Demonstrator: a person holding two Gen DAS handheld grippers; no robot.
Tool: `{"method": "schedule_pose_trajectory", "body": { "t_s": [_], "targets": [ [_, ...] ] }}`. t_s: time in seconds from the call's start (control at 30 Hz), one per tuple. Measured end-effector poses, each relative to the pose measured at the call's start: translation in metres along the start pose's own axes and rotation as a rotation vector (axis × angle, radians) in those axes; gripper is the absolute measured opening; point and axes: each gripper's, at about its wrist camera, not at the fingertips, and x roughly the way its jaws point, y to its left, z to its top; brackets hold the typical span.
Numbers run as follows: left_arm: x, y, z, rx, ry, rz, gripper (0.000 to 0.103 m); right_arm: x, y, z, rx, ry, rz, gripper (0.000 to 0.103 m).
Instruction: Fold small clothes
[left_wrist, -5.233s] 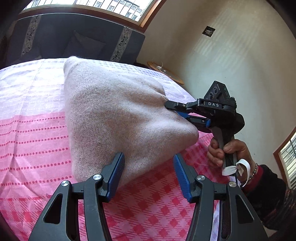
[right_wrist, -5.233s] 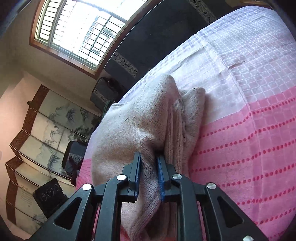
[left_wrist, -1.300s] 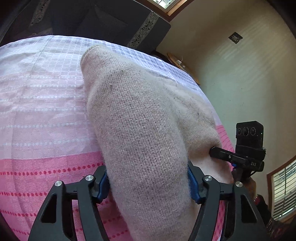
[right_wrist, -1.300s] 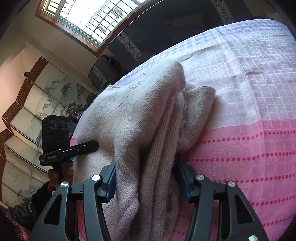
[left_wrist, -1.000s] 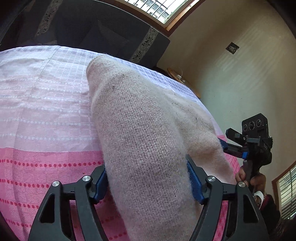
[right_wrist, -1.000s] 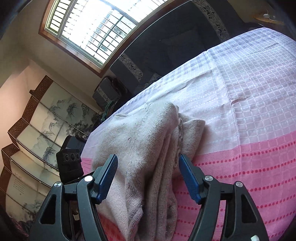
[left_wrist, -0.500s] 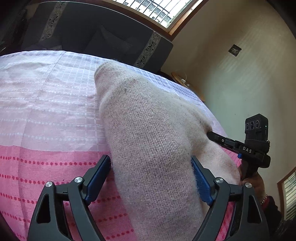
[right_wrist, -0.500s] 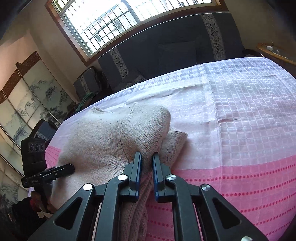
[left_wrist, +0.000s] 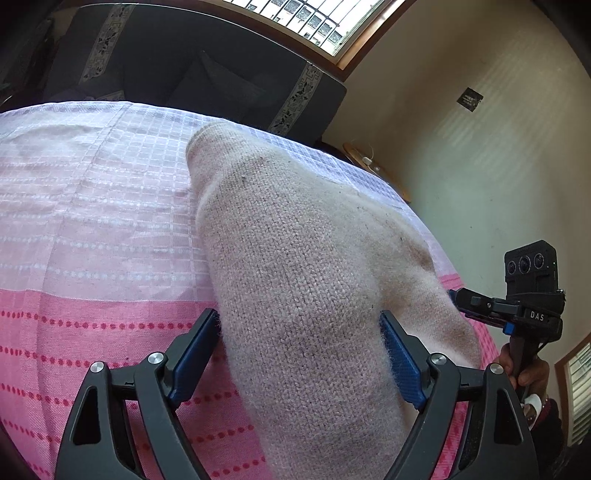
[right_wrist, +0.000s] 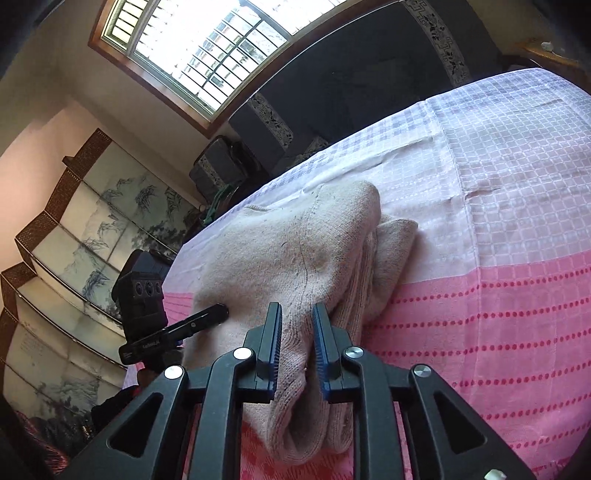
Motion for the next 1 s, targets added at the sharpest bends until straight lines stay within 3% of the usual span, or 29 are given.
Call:
{"method": "schedule_pose_trajectory", "body": {
  "t_s": [0.13, 0.2, 0.33, 0.47, 0.6, 0.8, 0.87, 1.0],
  "targets": [
    [-0.002, 0.0, 0.0, -0.006, -0.005, 0.003, 0.085, 0.017, 0.004, -0.005, -0.017, 0.021, 0.001, 0.016],
    [-0.002, 0.001, 0.001, -0.007, -0.007, 0.005, 0.085, 0.017, 0.008, -0.006, -0.055, -0.021, -0.068, 0.008],
    [-0.001, 0.0, 0.001, -0.002, -0.004, 0.004, 0.086, 0.007, 0.011, -0.011, -0.128, -0.069, -0.19, 0.006],
    [-0.001, 0.0, 0.001, -0.003, -0.005, 0.005, 0.086, 0.015, -0.007, -0.02, -0.081, -0.028, -0.146, 0.007],
    [0.0, -0.001, 0.001, 0.001, -0.005, 0.013, 0.086, 0.01, -0.017, -0.012, 0.0, -0.024, -0.069, 0.016],
    [0.0, -0.002, 0.001, 0.0, -0.005, 0.013, 0.086, -0.006, 0.006, 0.01, -0.076, -0.09, -0.134, 0.039],
    [0.0, -0.002, 0.001, 0.0, -0.005, 0.013, 0.086, -0.002, 0.021, 0.02, -0.126, -0.106, -0.147, 0.039],
    [-0.001, -0.002, 0.001, 0.0, -0.005, 0.013, 0.086, 0.036, 0.051, 0.034, -0.271, -0.021, -0.198, 0.036]
  ]
}}
